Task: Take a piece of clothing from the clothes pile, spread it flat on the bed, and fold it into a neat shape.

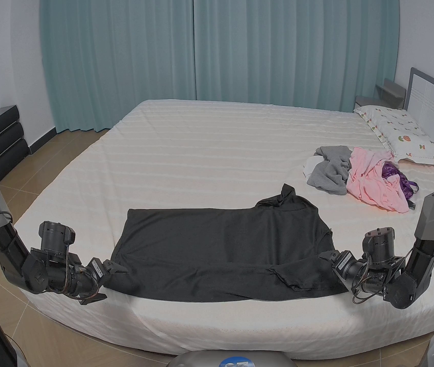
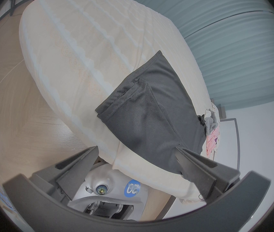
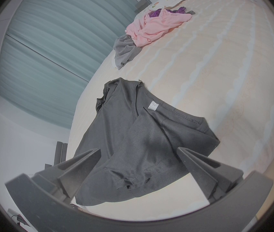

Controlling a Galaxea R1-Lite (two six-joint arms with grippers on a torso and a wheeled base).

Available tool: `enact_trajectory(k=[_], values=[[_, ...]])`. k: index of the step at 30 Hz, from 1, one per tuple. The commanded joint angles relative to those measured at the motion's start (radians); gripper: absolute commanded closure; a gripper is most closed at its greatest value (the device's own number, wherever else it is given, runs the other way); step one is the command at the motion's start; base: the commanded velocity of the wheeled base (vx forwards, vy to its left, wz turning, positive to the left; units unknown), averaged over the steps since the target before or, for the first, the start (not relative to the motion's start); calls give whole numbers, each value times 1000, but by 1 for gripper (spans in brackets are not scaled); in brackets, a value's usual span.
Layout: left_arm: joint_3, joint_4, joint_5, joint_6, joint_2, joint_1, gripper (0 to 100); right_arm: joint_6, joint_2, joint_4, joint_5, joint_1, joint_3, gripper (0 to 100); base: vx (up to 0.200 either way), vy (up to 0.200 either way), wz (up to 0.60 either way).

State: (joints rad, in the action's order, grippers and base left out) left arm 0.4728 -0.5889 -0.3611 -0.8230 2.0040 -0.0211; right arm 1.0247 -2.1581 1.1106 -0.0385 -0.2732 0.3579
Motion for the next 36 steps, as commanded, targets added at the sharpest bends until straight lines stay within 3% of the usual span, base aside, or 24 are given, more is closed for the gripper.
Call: enact_trajectory(k=[1,28,36], values=[[7,0,2,-16,-5,3,0,0,3,1,3,9,4,0,0,0,0],[17,-19,2,-42,-4,9,0,3,3,8,31,23,6,0,0,0,0],[7,-38,2,-42,-2,7,0,3,1,8,31,22,6,0,150,0,0]])
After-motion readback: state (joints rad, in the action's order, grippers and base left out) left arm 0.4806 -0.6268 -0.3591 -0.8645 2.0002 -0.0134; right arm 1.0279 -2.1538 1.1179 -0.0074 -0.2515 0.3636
